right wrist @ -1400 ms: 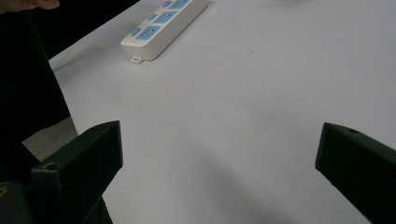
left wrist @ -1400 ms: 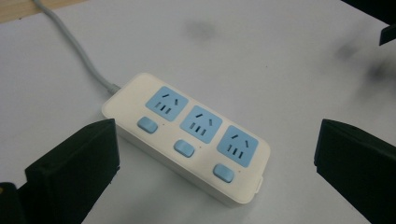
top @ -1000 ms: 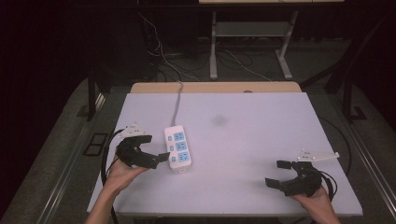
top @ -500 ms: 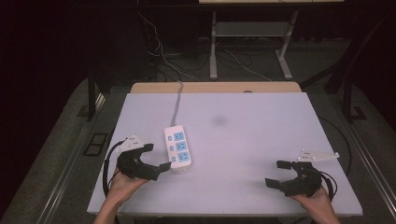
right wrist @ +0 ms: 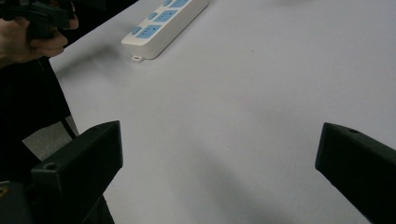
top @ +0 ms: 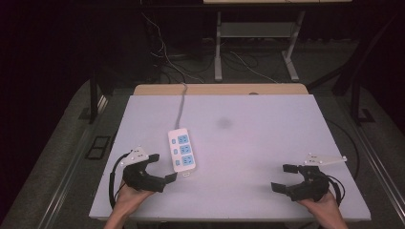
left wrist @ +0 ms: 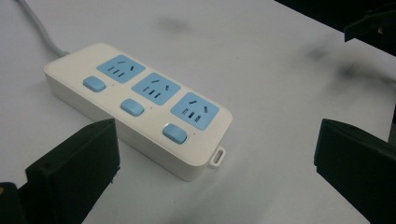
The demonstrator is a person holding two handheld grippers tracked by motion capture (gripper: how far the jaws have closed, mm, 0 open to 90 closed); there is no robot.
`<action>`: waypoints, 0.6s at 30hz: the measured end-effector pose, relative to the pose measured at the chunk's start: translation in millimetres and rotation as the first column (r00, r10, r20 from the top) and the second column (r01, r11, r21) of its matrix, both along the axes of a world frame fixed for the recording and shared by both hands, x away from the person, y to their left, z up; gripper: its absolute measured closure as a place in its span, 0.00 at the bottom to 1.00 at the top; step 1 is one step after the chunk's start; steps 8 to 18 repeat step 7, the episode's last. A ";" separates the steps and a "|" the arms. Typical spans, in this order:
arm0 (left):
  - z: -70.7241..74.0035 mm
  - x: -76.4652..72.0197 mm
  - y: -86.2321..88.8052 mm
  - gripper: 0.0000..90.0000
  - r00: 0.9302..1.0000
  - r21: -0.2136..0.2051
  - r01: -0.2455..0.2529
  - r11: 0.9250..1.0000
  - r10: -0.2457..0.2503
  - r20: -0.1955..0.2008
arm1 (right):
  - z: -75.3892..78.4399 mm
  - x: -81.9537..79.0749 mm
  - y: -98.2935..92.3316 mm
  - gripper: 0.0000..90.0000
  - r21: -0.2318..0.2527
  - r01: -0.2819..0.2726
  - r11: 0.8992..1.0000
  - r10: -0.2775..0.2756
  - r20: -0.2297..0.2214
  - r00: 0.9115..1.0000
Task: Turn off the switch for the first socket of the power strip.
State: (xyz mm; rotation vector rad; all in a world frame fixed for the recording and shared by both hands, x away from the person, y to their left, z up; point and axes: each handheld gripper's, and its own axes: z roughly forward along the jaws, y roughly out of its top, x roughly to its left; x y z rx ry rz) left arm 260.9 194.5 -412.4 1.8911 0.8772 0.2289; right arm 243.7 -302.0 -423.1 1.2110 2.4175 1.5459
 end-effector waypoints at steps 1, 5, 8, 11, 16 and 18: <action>-1.7 -0.1 0.3 0.00 1.000 -0.003 -0.003 1.000 0.003 -0.001 | 0.0 0.0 -0.1 0.01 0.000 0.000 1.000 0.000 0.000 1.000; -8.1 -0.6 1.9 0.00 1.000 -0.011 -0.007 1.000 0.007 -0.011 | -0.2 0.2 0.0 0.01 -0.002 0.001 1.000 -0.001 -0.001 1.000; -10.2 -0.8 1.9 0.00 1.000 -0.008 -0.003 1.000 0.003 -0.013 | -0.4 0.3 0.3 0.01 -0.003 0.000 1.000 0.000 -0.001 1.000; -10.2 -0.8 1.9 0.00 1.000 -0.008 -0.003 1.000 0.003 -0.013 | -0.4 0.3 0.3 0.01 -0.003 0.000 1.000 0.000 -0.001 1.000; -10.2 -0.8 1.9 0.00 1.000 -0.008 -0.003 1.000 0.003 -0.013 | -0.4 0.3 0.3 0.01 -0.003 0.000 1.000 0.000 -0.001 1.000; -10.2 -0.8 1.9 0.00 1.000 -0.008 -0.003 1.000 0.003 -0.013 | -0.4 0.3 0.3 0.01 -0.003 0.000 1.000 0.000 -0.001 1.000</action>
